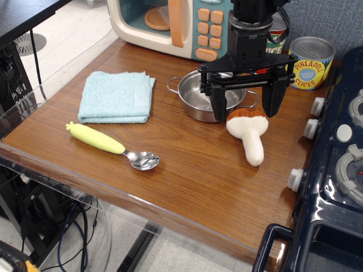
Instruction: Move the spoon at a diagnol pointing towards stove in front of pot.
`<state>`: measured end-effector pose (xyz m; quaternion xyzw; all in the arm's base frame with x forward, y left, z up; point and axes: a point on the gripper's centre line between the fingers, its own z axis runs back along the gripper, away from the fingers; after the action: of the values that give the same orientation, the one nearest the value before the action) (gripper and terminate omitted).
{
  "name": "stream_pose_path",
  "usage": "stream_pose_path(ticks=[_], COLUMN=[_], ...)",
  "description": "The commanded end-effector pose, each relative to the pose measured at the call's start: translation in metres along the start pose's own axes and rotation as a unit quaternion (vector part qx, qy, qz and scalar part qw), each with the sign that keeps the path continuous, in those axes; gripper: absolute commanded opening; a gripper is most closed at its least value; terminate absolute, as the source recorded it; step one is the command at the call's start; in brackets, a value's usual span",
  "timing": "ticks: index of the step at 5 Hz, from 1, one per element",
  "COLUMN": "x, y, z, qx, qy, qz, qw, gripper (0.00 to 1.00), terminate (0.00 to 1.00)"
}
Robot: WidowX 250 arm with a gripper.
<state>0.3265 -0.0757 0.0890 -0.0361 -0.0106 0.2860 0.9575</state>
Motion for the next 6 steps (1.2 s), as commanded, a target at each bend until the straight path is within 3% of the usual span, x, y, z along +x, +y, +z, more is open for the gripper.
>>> stream_pose_path(ticks=[1, 3, 4, 6], x=[0.000, 0.016, 0.022, 0.034], y=[0.000, 0.033, 0.065, 0.123], z=[0.000, 0.020, 0.021, 0.005], qx=[0.000, -0.020, -0.015, 0.011], qy=[0.000, -0.007, -0.019, -0.024], qz=[0.000, 0.060, 0.098, 0.220], qw=[1.0000, 0.9980, 0.9949, 0.9752], gripper=[1.00, 1.00, 1.00, 1.00], terminate=[0.00, 0.00, 0.00, 0.00])
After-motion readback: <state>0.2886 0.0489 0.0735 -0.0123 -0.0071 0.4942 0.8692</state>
